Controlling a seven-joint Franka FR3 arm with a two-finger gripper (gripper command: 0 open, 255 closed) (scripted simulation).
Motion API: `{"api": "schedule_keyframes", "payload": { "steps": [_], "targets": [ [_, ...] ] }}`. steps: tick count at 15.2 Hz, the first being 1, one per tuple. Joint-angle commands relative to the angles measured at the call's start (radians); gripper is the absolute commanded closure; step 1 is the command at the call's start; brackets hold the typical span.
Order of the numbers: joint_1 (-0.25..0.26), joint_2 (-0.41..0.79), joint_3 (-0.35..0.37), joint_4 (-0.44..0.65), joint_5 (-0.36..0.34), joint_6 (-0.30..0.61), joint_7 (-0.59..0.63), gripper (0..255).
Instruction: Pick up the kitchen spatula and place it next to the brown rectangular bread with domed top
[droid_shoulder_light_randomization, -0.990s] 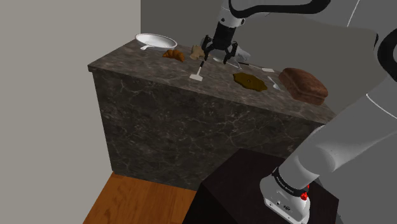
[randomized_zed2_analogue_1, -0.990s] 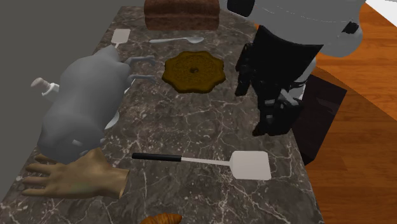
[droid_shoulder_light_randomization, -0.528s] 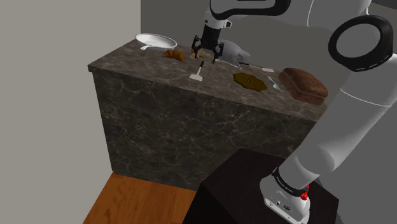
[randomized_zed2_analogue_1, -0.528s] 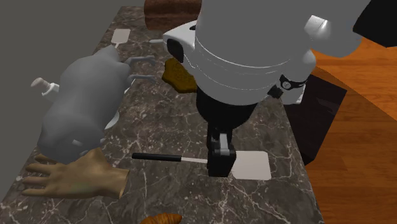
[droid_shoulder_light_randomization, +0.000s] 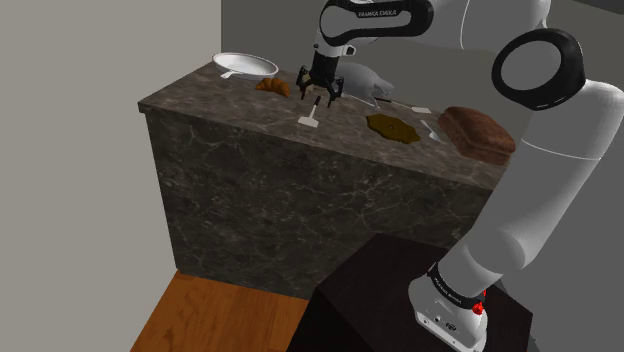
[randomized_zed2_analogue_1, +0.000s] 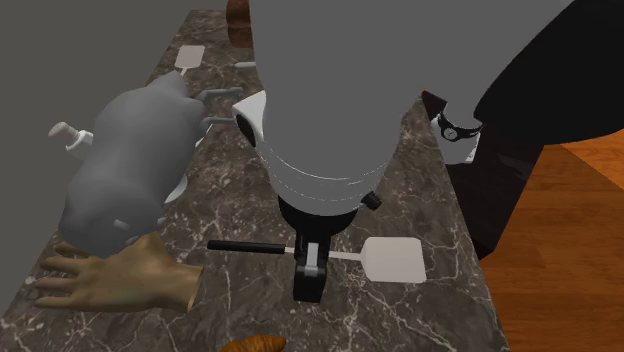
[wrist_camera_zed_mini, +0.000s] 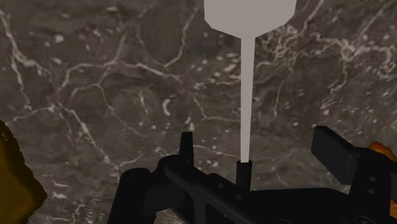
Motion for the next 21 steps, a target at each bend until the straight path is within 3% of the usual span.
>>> {"api": "schedule_keyframes", "payload": {
  "steps": [1,9,10,21],
  "targets": [
    [0.0,0.003,0.0,-0.03,-0.001,0.033,0.003,0],
    [0.0,0.003,0.0,-0.03,-0.001,0.033,0.003,0],
    [0.0,0.003,0.0,-0.03,-0.001,0.033,0.003,255],
    [0.0,-0.001,0.0,-0.008,0.0,0.008,0.001,255]
  ]
}}
